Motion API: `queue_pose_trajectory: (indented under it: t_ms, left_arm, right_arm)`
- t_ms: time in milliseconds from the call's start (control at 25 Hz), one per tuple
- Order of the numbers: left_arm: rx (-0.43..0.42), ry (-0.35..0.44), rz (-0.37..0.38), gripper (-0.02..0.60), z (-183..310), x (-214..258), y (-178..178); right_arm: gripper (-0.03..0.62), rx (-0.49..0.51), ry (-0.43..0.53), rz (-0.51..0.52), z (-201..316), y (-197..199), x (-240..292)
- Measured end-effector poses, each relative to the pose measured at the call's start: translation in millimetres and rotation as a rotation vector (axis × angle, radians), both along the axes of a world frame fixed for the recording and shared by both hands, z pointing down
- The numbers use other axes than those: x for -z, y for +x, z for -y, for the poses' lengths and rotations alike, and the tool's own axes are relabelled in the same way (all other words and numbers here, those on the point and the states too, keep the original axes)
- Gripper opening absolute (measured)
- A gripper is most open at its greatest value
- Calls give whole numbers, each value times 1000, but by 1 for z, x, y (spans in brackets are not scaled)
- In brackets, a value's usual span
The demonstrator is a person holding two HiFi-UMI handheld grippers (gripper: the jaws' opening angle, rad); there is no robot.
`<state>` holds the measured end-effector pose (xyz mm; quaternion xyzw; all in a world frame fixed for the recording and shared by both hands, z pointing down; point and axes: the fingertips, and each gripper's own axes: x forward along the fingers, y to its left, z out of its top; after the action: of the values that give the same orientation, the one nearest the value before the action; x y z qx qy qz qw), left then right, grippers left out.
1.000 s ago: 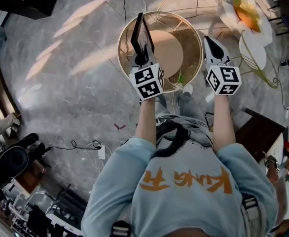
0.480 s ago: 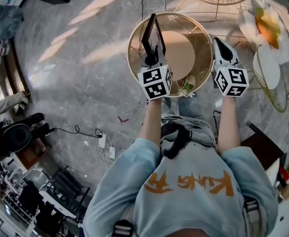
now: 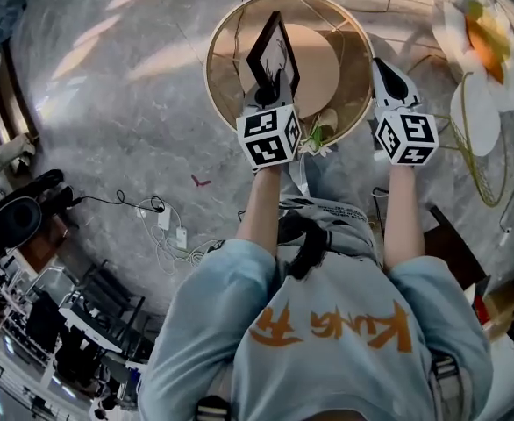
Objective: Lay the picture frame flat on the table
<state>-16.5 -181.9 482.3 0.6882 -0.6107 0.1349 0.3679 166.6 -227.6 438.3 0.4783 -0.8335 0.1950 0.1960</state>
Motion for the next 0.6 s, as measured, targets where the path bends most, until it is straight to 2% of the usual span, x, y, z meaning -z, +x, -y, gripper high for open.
queue_pose_trajectory:
  t_ms: [600]
  left_arm:
    - [47,-160,-187,26,-4,-116,30]
  right_arm:
    - [-3,123,-127,-42,6,-2,-98]
